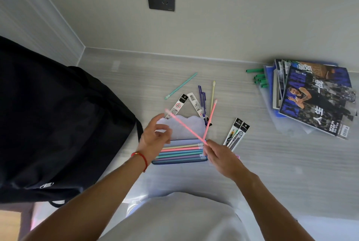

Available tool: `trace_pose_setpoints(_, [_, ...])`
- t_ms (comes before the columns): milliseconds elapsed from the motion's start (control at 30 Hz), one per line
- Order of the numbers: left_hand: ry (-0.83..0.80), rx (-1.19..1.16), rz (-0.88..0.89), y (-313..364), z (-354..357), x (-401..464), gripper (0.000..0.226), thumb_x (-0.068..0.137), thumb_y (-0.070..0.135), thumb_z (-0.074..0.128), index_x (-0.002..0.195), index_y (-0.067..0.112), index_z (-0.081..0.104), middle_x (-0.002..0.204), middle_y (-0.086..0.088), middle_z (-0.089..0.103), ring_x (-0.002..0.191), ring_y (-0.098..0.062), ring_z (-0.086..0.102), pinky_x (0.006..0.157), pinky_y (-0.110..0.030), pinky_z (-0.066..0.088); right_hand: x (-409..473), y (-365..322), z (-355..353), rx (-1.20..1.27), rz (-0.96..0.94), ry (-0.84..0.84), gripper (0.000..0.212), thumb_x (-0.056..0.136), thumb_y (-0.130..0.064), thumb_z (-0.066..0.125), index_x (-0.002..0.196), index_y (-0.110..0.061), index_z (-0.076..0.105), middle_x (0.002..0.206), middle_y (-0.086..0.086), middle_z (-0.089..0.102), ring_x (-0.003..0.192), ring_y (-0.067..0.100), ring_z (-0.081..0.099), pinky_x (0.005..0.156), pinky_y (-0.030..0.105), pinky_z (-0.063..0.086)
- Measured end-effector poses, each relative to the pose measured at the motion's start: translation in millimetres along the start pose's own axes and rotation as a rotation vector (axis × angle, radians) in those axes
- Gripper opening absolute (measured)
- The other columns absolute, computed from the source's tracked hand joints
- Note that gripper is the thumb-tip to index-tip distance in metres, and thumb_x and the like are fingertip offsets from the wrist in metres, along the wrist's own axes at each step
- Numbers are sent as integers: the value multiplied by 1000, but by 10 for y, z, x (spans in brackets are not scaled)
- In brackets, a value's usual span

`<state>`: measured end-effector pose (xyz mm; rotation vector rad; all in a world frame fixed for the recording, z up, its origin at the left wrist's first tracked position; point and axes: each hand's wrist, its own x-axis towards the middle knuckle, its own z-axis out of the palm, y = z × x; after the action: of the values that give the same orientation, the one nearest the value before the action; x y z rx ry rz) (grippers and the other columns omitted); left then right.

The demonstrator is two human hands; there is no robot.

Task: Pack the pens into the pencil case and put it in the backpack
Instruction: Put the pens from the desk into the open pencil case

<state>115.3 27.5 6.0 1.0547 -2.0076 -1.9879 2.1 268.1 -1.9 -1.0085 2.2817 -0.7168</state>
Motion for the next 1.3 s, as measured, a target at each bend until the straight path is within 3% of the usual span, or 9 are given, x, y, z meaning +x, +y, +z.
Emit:
trace_pose_setpoints(100, [18, 101, 44, -58, -199, 0, 54, 86, -7, 59, 120, 34, 61, 93, -10, 66, 69, -20, 70, 77, -36, 62, 30, 28, -15, -235, -32, -87, 19, 107, -29, 38, 112, -17, 51, 82, 5, 66, 67, 35, 57, 62, 39, 49])
trace_pose_setpoints(267, [-139, 680, 231, -220, -406, -73, 20, 87, 12, 68, 99, 27, 73, 97, 4, 67, 82, -11, 63, 79, -29, 56, 148, -5, -86, -382, -18, -205, 21, 107, -34, 36, 110, -19, 50, 102, 2, 74, 90, 35, 67, 69, 36, 49])
trace_pose_setpoints(433, [-90, 994, 458, -365, -338, -109, 11, 91, 19, 68, 96, 16, 77, 93, -3, 66, 85, -21, 61, 77, -30, 55, 234, -30, -48, -341, 36, -66, 24, 105, -35, 42, 107, -21, 60, 98, 2, 72, 90, 30, 66, 73, 39, 54])
trace_pose_setpoints(667, [-170, 1109, 417, -479, -228, -48, 15, 86, 13, 72, 102, 12, 72, 100, -8, 64, 92, -23, 58, 88, -35, 55, 245, -30, 74, -199, 174, 88, 19, 92, -28, 56, 109, -25, 65, 94, -4, 71, 87, 21, 67, 70, 31, 51])
trace_pose_setpoints(800, [-173, 1154, 418, -482, -228, -73, 19, 81, 15, 77, 99, 13, 71, 98, -9, 65, 88, -25, 59, 83, -36, 57, 316, -60, 47, -65, 448, 212, 17, 89, -36, 51, 90, -27, 65, 81, -6, 70, 74, 23, 63, 63, 30, 47])
trace_pose_setpoints(967, [-203, 1235, 365, -462, -202, -59, 25, 87, 26, 71, 110, 18, 64, 111, -6, 62, 100, -20, 55, 93, -29, 51, 698, -114, -38, 57, 765, 188, 40, 85, -51, 51, 75, -15, 66, 74, 5, 66, 75, 32, 63, 63, 31, 46])
trace_pose_setpoints(1100, [-218, 1237, 362, -462, -210, -71, 38, 88, 39, 68, 121, 20, 59, 120, -4, 57, 108, -18, 53, 100, -28, 49, 875, -102, -78, 159, 779, 123, 29, 81, -35, 61, 77, -7, 67, 75, 10, 69, 69, 29, 66, 55, 27, 44])
trace_pose_setpoints(1200, [-215, 1236, 390, -455, -223, -61, 30, 93, 32, 63, 120, 19, 60, 121, -4, 57, 109, -19, 51, 98, -27, 48, 844, -77, -103, 181, 767, 196, 27, 82, -21, 59, 58, -10, 54, 57, 7, 58, 53, 25, 52, 47, 25, 36])
trace_pose_setpoints(1300, [-223, 1224, 402, -465, -241, -60, 33, 93, 33, 63, 122, 19, 57, 122, -5, 56, 110, -19, 51, 98, -29, 48, 691, -38, -118, 213, 747, 285, 31, 81, -24, 58, 63, 0, 59, 58, 18, 64, 54, 23, 51, 49, 27, 36])
